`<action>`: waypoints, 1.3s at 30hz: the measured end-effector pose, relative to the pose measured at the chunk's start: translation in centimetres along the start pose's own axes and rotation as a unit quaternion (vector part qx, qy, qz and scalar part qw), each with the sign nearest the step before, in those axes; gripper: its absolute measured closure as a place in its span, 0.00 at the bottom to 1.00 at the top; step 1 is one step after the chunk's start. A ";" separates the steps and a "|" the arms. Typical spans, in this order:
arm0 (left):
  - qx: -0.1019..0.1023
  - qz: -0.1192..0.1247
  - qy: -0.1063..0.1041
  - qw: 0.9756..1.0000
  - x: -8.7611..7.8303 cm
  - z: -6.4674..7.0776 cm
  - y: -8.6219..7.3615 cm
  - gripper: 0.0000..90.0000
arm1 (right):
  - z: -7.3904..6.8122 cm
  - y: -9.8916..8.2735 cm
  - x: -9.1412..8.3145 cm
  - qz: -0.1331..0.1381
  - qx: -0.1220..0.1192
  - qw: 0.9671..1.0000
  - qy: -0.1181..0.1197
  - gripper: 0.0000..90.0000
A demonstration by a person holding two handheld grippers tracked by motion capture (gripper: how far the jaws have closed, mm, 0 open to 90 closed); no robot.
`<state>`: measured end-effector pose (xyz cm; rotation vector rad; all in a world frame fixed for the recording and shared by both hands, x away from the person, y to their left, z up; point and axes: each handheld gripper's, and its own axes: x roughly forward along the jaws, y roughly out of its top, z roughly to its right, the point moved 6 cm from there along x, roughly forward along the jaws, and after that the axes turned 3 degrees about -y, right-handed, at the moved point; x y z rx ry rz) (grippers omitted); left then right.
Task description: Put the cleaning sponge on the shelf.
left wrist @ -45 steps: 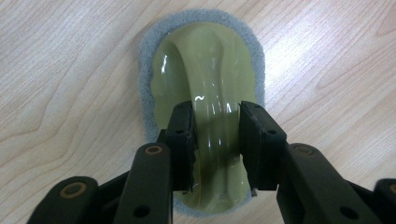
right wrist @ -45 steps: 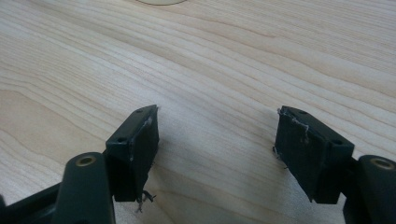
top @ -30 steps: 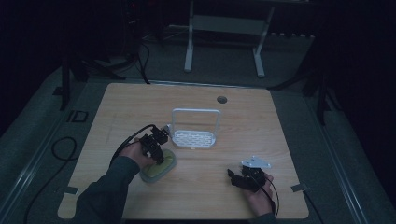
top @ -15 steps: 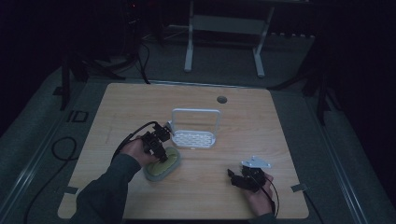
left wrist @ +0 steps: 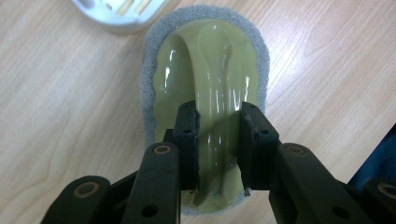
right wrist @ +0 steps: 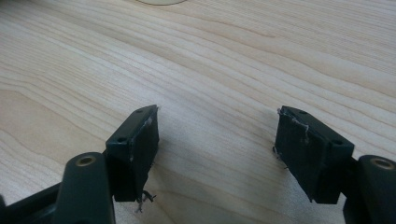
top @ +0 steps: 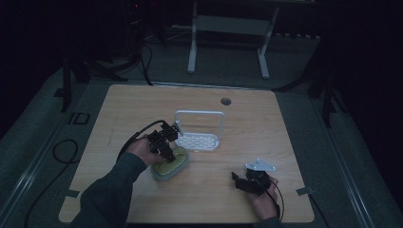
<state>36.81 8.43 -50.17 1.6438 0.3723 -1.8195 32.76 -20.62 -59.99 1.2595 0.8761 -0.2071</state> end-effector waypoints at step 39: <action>0.077 0.034 0.025 0.996 -1.8 0.5 3.2 0.80 | 0.0 0.0 0.0 0.001 -0.001 1.000 0.000 0.33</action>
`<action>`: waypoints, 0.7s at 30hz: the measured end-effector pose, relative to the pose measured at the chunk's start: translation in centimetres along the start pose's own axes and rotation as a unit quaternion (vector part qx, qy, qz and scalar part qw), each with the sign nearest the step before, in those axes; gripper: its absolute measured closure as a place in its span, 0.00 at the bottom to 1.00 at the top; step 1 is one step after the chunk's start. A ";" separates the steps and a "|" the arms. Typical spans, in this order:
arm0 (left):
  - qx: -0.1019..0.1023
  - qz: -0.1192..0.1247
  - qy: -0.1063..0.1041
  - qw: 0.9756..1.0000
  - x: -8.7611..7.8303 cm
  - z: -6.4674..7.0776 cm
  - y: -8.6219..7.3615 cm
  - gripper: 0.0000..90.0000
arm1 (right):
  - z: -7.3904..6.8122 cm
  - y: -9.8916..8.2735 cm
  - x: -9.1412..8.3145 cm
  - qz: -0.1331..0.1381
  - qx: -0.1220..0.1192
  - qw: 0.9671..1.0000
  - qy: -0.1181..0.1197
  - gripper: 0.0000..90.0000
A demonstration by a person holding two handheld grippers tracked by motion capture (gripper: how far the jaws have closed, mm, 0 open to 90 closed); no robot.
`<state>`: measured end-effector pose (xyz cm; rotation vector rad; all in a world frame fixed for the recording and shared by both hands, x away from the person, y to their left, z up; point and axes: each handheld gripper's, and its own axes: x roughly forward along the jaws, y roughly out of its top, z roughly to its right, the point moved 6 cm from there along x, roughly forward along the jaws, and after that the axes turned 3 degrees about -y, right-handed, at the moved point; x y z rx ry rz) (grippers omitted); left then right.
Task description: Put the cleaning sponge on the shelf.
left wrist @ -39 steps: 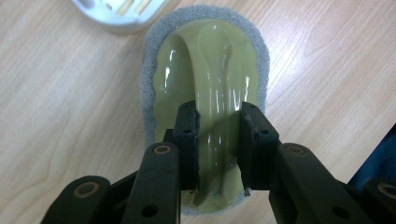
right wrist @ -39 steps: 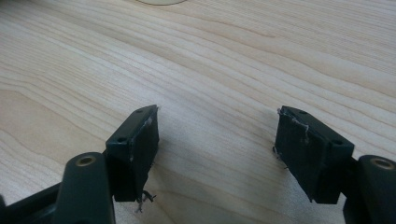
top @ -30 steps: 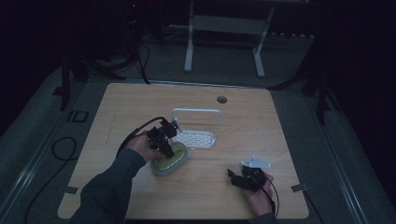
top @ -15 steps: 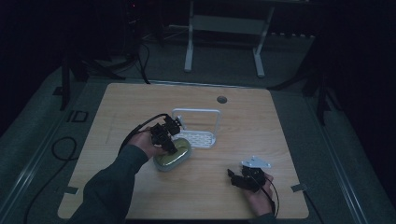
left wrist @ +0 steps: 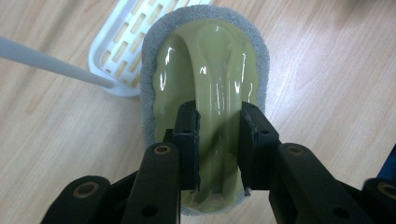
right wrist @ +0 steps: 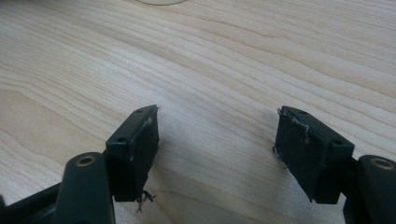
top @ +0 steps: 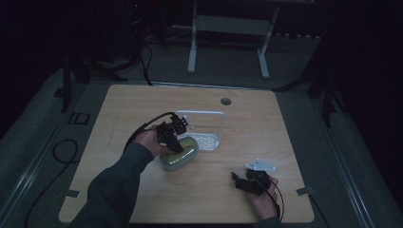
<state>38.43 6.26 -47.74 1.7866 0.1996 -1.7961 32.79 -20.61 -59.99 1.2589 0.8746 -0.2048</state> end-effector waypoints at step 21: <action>0.062 0.013 0.028 0.998 -0.3 -0.6 1.9 0.79 | 0.0 0.0 0.0 0.000 0.000 1.000 0.000 0.33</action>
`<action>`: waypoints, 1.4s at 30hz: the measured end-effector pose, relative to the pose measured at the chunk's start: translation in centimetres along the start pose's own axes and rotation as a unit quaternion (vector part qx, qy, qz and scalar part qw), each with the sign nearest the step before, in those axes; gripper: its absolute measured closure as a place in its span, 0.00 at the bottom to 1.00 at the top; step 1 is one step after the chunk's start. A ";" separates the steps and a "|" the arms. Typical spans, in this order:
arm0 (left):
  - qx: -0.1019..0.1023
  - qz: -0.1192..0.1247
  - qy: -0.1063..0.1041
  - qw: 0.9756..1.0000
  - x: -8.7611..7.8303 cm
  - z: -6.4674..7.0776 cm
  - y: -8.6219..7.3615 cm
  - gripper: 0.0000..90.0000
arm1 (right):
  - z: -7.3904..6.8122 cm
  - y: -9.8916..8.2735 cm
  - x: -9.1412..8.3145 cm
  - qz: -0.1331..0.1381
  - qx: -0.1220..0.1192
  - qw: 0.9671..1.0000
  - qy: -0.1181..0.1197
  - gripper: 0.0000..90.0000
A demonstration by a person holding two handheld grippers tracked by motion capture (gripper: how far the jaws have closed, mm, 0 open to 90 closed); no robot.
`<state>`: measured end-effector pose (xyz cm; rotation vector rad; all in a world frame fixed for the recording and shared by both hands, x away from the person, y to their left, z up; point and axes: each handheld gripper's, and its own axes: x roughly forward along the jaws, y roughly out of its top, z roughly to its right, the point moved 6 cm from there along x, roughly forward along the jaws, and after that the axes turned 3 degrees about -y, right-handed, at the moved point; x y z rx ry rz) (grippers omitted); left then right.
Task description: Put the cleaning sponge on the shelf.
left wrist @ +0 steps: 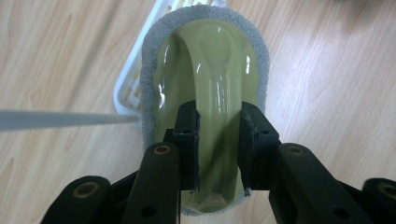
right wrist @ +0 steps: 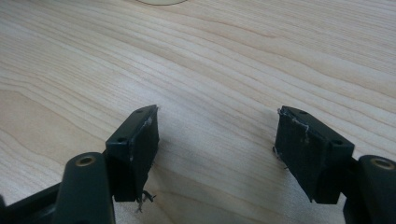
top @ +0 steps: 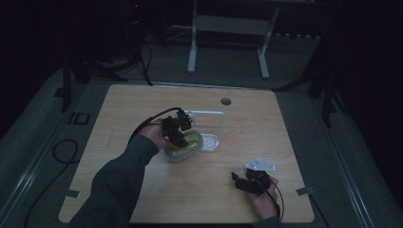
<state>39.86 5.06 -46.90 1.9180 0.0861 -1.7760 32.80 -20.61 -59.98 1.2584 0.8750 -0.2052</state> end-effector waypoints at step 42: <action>0.115 -0.034 0.011 0.993 -0.8 -1.0 4.2 0.79 | 0.0 0.0 0.0 0.000 -0.001 1.000 0.001 0.33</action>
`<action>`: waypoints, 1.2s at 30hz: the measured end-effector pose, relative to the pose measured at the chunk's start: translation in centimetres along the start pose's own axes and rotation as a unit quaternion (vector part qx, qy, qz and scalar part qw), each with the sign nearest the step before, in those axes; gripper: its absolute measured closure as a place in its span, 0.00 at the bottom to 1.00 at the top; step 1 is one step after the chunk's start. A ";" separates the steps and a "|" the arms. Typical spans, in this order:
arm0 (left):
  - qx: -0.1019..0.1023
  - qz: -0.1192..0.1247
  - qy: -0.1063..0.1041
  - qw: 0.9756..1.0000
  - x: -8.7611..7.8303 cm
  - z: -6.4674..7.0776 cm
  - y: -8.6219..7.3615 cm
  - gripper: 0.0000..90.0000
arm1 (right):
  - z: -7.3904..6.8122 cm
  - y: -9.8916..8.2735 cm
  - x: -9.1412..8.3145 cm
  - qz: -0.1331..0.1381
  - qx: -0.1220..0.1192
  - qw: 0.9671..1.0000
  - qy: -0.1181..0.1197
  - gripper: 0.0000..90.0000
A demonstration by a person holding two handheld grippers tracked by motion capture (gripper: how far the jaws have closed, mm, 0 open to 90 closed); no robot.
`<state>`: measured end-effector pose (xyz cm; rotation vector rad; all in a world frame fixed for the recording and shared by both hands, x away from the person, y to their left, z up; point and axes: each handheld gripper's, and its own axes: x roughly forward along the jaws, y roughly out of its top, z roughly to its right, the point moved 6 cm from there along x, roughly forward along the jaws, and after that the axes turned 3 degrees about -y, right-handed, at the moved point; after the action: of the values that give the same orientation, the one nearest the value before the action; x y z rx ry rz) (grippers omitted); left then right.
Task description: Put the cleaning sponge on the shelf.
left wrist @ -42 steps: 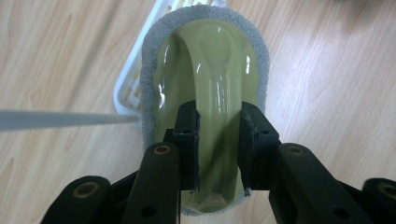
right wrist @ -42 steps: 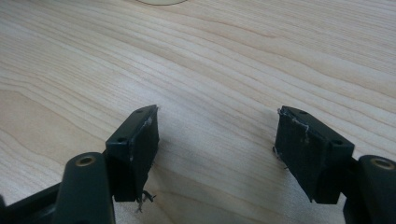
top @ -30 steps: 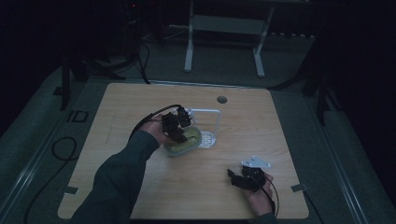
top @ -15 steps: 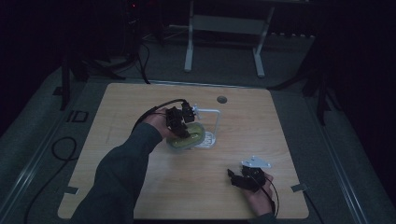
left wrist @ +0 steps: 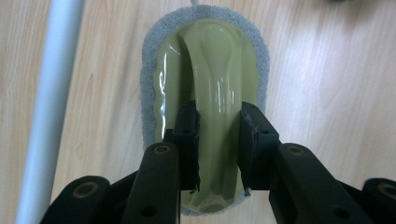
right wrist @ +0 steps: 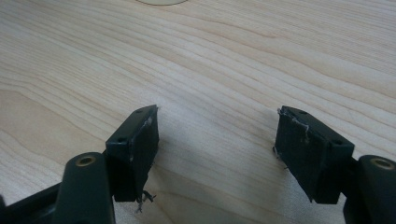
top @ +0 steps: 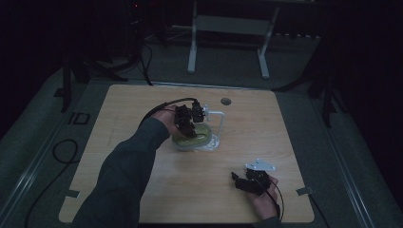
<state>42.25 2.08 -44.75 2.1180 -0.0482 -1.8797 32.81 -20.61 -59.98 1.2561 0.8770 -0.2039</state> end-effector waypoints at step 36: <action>0.093 -0.043 0.013 0.995 3.8 -0.6 1.7 0.79 | 0.0 0.0 0.0 0.001 -0.001 1.000 0.000 0.33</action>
<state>43.63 -0.32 -47.92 2.3010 -0.1323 -1.9648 32.84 -20.61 -59.98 1.2549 0.8751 -0.2016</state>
